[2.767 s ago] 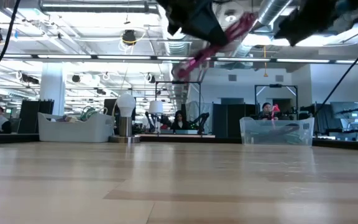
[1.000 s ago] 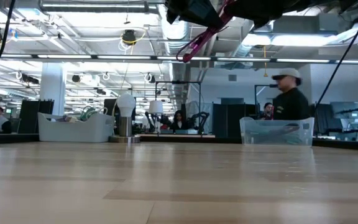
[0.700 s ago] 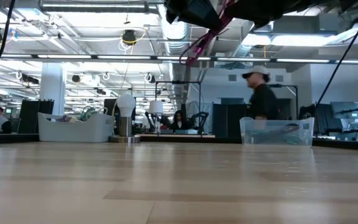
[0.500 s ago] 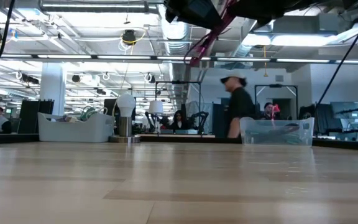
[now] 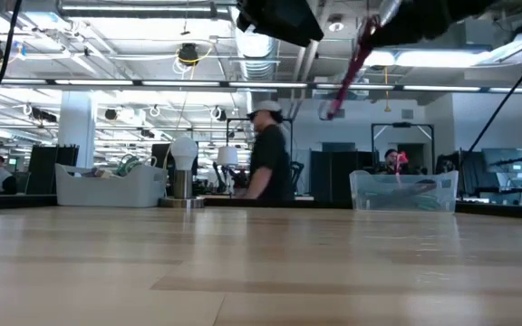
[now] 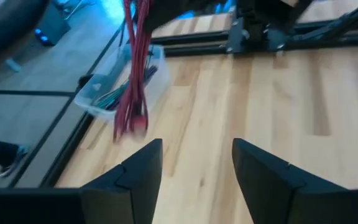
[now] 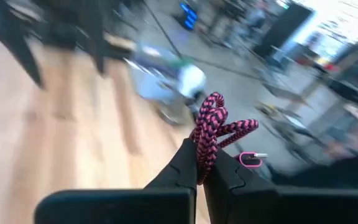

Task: Pick & Place USB Port
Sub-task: Put the pink patterned charger cable into the transparent bin

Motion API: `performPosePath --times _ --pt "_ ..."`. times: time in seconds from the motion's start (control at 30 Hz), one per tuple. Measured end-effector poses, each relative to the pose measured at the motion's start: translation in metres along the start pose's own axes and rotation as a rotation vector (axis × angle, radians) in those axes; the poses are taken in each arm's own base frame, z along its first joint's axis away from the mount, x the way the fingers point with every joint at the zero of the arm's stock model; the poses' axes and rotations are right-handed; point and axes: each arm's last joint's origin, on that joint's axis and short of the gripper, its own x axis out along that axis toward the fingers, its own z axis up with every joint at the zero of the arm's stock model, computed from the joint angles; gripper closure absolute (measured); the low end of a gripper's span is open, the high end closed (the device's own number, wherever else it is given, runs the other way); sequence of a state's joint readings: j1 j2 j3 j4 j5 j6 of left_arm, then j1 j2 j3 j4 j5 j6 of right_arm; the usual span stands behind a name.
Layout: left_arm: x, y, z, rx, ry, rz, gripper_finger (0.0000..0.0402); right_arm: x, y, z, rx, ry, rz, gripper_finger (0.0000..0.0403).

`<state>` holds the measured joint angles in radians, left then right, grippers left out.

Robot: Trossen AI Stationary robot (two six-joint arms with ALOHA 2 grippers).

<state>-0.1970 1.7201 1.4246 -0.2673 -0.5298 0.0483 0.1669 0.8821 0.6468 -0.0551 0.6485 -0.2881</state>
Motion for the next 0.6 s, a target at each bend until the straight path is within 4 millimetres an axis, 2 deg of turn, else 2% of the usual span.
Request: performPosePath --times 0.2,0.4,0.6 --pt "-0.013 0.009 -0.005 0.037 0.086 0.082 0.0211 -0.016 -0.015 -0.012 -0.014 0.114 -0.133 0.0403" --pt "-0.044 0.026 -0.004 -0.084 0.132 0.098 0.0211 -0.029 -0.038 -0.026 0.061 0.198 -0.243 0.0403" --pt "-0.076 0.042 -0.001 -0.150 0.113 0.091 0.0211 -0.029 -0.055 -0.037 0.077 0.278 -0.340 0.0403"
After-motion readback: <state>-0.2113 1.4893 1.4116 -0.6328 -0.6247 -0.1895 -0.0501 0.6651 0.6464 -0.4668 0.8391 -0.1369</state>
